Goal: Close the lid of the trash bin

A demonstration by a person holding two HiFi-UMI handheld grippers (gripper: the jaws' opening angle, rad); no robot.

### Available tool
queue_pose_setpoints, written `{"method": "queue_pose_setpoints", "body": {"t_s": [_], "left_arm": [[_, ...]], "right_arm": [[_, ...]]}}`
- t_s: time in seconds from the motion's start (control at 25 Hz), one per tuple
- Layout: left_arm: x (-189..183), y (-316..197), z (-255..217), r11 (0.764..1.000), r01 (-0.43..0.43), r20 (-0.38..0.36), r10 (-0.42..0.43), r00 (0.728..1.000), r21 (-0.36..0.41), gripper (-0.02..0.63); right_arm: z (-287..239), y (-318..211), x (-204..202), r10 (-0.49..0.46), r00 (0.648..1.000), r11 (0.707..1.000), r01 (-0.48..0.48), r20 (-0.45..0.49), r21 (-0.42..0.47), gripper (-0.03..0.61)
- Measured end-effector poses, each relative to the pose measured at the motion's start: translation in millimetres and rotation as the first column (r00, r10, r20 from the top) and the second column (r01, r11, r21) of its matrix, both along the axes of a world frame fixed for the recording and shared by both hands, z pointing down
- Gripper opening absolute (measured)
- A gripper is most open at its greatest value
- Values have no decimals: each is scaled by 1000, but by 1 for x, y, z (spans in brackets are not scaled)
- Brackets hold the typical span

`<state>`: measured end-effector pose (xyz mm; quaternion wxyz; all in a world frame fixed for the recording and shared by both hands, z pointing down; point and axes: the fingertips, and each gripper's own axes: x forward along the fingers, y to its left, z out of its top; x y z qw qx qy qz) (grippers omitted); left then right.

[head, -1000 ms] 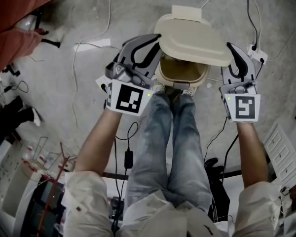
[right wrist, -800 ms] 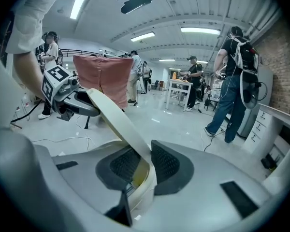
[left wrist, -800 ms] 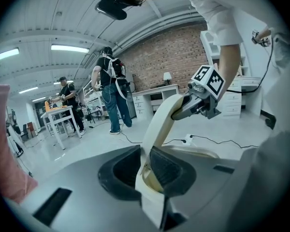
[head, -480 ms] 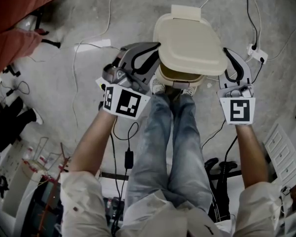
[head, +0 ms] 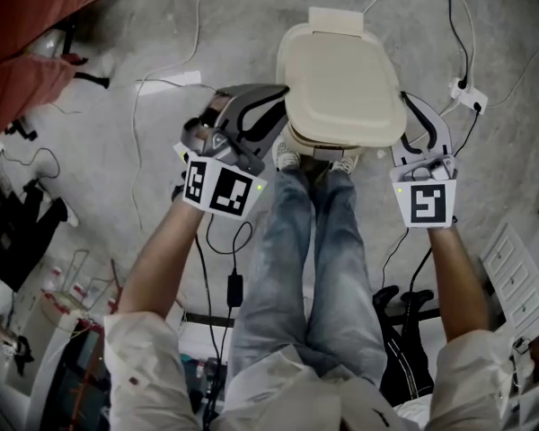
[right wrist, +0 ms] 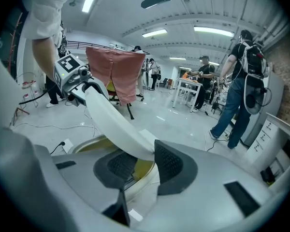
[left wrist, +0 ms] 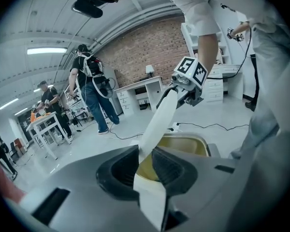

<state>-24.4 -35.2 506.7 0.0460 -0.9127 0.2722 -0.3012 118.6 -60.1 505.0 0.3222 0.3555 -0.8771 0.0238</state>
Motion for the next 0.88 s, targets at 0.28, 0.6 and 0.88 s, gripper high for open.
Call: {"method": "queue_pose_setpoints", "body": {"t_s": [0.28,0.6,0.88], "left_arm": [[2,11,13,998,-66,51,67,996,-9,106],[3,22,25,989,-143,93,145,985,-28,123],[4,29,31,978,-194,89,200,976,-74,140]], "right_arm": [[14,13,-1,-101,992,995,101,-75,-1,147],[28,25,-2,-209,964,978,210,-163,-11,175],[34,33,-2,-255,950,967,252,-182,-42,201]]}}
